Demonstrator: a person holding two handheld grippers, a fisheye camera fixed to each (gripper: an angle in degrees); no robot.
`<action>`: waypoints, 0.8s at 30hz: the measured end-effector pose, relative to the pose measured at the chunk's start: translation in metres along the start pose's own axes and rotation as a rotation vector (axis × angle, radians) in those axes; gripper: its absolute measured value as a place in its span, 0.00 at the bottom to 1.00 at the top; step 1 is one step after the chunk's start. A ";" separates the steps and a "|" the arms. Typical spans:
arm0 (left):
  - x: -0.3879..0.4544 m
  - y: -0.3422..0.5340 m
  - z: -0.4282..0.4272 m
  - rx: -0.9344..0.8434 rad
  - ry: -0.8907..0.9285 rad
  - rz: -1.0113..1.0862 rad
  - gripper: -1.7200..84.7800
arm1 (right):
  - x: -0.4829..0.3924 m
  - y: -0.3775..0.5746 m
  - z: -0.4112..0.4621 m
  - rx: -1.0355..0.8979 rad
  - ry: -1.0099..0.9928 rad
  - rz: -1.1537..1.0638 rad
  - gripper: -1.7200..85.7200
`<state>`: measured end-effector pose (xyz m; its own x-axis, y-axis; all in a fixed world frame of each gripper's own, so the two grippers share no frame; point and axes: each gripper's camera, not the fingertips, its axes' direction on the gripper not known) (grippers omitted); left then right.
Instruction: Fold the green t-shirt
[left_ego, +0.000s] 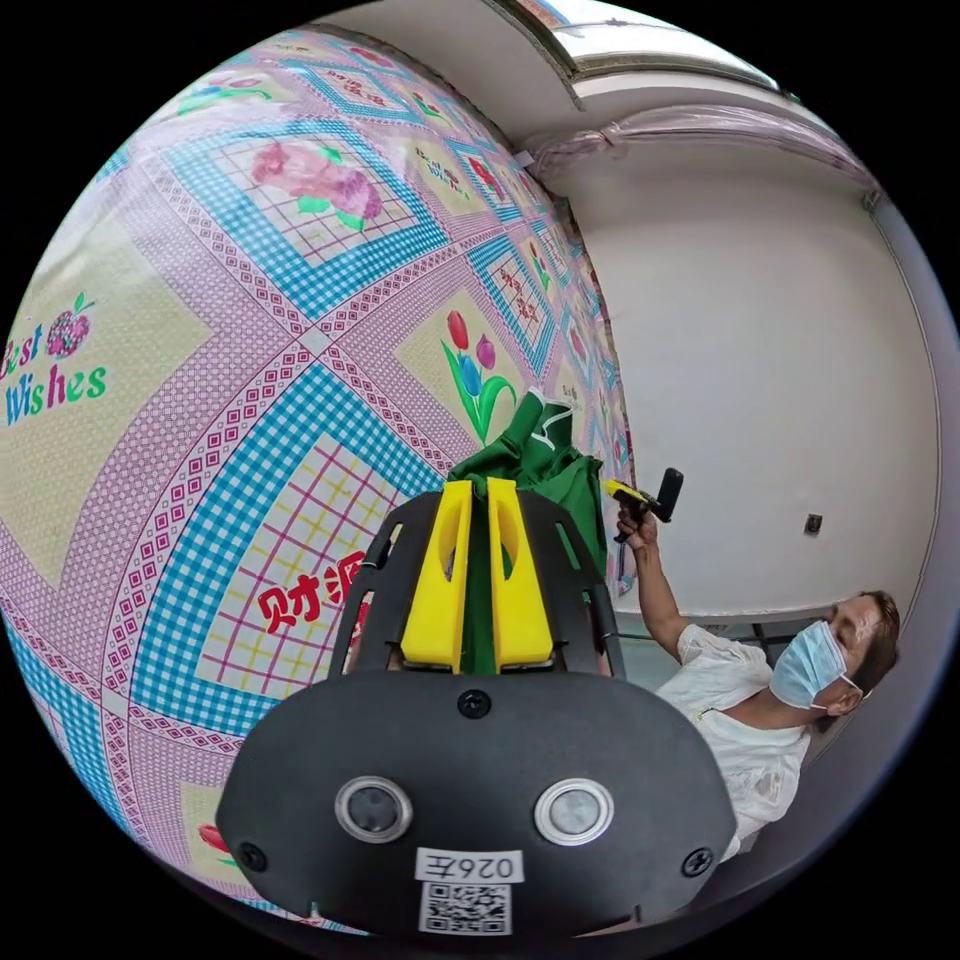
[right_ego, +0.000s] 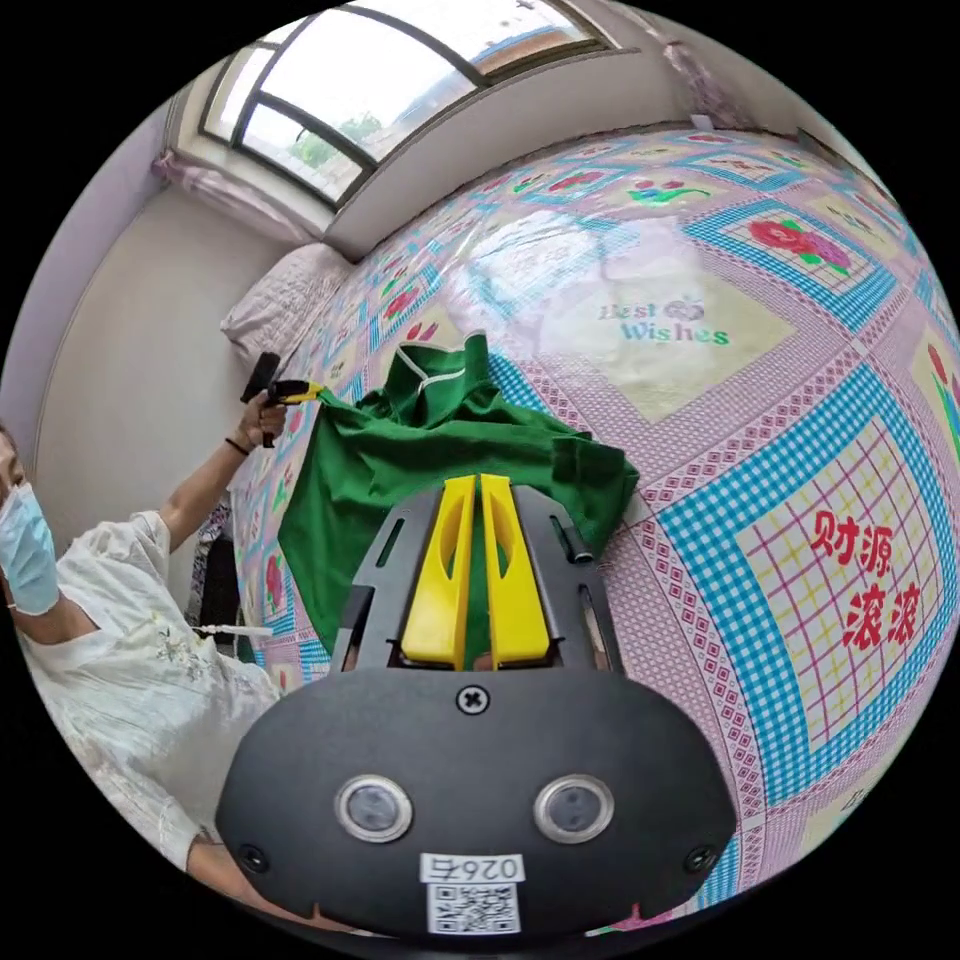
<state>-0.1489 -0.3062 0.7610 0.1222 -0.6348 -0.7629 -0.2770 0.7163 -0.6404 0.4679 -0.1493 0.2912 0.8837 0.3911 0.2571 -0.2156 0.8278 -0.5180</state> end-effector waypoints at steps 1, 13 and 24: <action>-0.002 -0.002 -0.001 -0.007 0.000 -0.008 0.06 | -0.010 -0.007 0.015 -0.045 0.042 -0.043 0.01; -0.051 0.023 -0.029 0.053 0.082 -0.120 0.02 | 0.093 0.028 -0.004 0.137 -0.258 0.205 0.01; 0.042 0.052 0.084 -0.043 0.460 0.144 0.01 | 0.088 0.039 -0.015 0.275 -0.214 0.275 0.01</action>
<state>-0.0776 -0.2714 0.6882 -0.3515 -0.5993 -0.7192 -0.3002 0.7998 -0.5198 0.5431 -0.0888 0.2811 0.6783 0.6622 0.3184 -0.5587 0.7463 -0.3619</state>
